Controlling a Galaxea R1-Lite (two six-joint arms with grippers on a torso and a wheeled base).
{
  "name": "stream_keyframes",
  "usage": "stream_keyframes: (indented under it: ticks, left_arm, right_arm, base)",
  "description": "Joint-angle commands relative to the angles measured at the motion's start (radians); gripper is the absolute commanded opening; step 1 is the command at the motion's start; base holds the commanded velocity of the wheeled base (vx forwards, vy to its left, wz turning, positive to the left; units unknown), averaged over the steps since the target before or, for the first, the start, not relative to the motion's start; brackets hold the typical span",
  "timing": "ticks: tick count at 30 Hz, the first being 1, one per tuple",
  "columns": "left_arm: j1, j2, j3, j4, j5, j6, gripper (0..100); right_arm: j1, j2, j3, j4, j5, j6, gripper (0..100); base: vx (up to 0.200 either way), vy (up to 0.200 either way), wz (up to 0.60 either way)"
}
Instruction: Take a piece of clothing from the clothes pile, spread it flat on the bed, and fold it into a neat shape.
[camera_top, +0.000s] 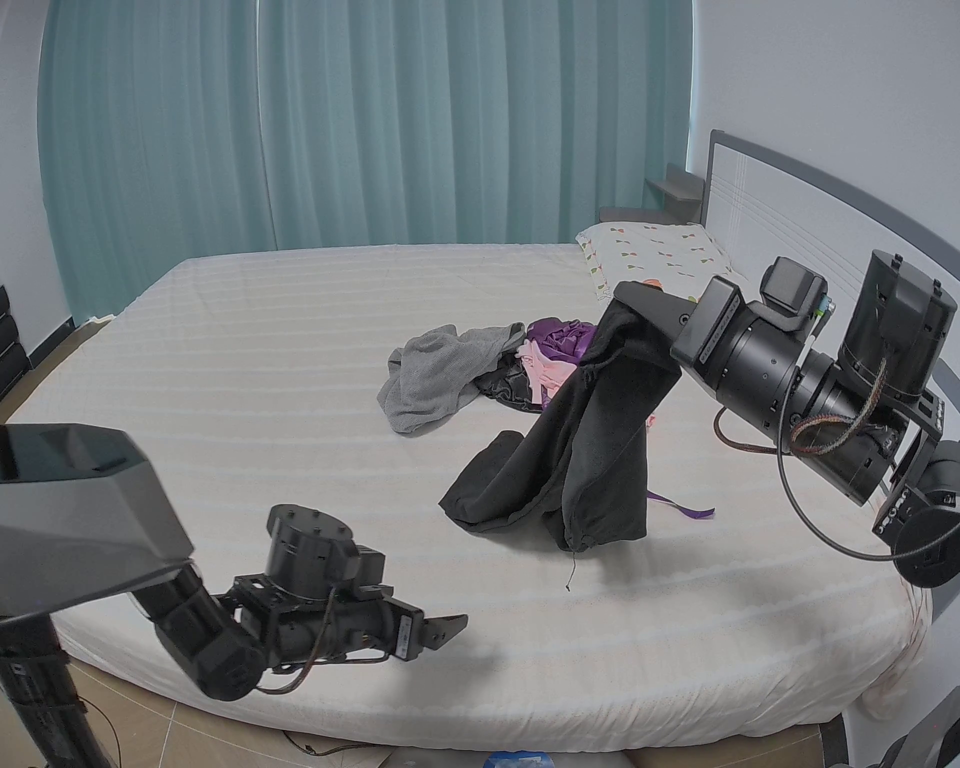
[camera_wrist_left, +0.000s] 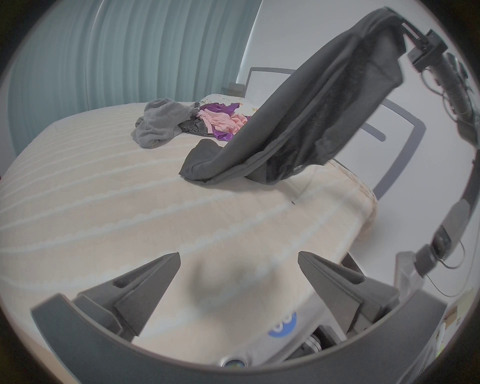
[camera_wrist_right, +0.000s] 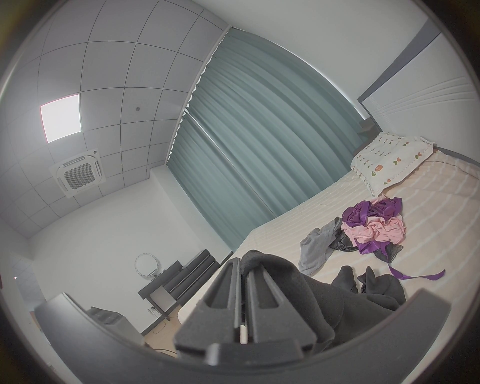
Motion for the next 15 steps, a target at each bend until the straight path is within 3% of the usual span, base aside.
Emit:
stream_keyframes:
  ticks: [1, 11, 15]
  left_arm:
    - [-0.033, 0.229, -0.171, -0.045, 0.058, -0.032, 100]
    - [-0.033, 0.365, -0.373, -0.077, 0.065, -0.032, 100]
    - [-0.027, 0.428, -0.488, -0.086, 0.107, -0.033, 100]
  right_arm:
    - [-0.003, 0.005, -0.009, 0.000, -0.002, 0.001, 0]
    - [0.000, -0.004, -0.009, 0.001, -0.002, 0.001, 0]
    - [0.000, -0.015, -0.009, 0.001, -0.002, 0.001, 0]
  base:
    - [0.000, 0.000, 0.00]
    - [0.000, 0.000, 0.00]
    - [0.000, 0.000, 0.00]
